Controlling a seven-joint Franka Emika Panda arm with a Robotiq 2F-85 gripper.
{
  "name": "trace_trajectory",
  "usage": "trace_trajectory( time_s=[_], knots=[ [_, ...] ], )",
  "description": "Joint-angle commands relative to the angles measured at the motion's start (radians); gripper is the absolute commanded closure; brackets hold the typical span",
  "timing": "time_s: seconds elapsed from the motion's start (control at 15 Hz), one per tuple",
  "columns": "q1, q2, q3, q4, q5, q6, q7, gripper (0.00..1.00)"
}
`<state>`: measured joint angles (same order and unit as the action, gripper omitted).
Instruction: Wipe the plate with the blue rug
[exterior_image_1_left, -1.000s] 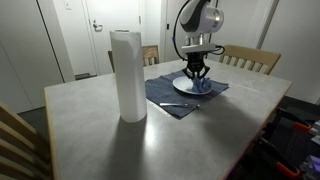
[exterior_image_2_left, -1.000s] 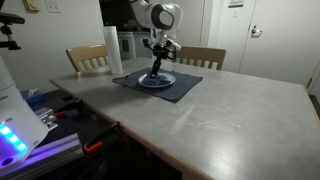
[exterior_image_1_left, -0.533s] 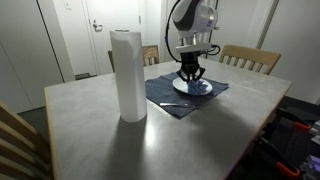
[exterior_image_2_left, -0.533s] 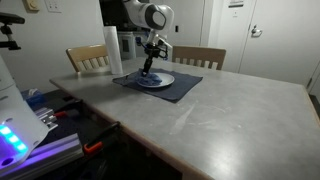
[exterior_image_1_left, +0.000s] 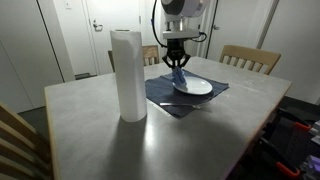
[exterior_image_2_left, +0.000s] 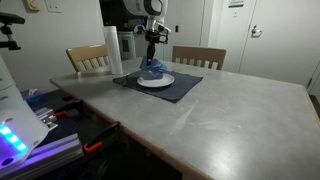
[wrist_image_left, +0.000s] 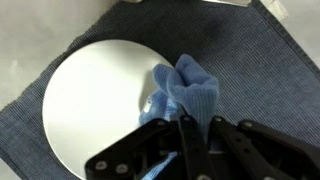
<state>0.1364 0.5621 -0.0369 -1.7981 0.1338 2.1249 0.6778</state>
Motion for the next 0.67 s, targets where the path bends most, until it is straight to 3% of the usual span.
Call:
trace_trajectory(
  time_s=[0.0,0.27,0.6],
  knots=[
    [-0.013,0.029,0.040,0.068,0.036,0.074,-0.081,0.98],
    [-0.023,0.093,0.111,0.112,0.151,0.160,-0.194,0.98],
    [-0.026,0.141,0.161,0.129,0.234,0.099,-0.289,0.98]
  ],
)
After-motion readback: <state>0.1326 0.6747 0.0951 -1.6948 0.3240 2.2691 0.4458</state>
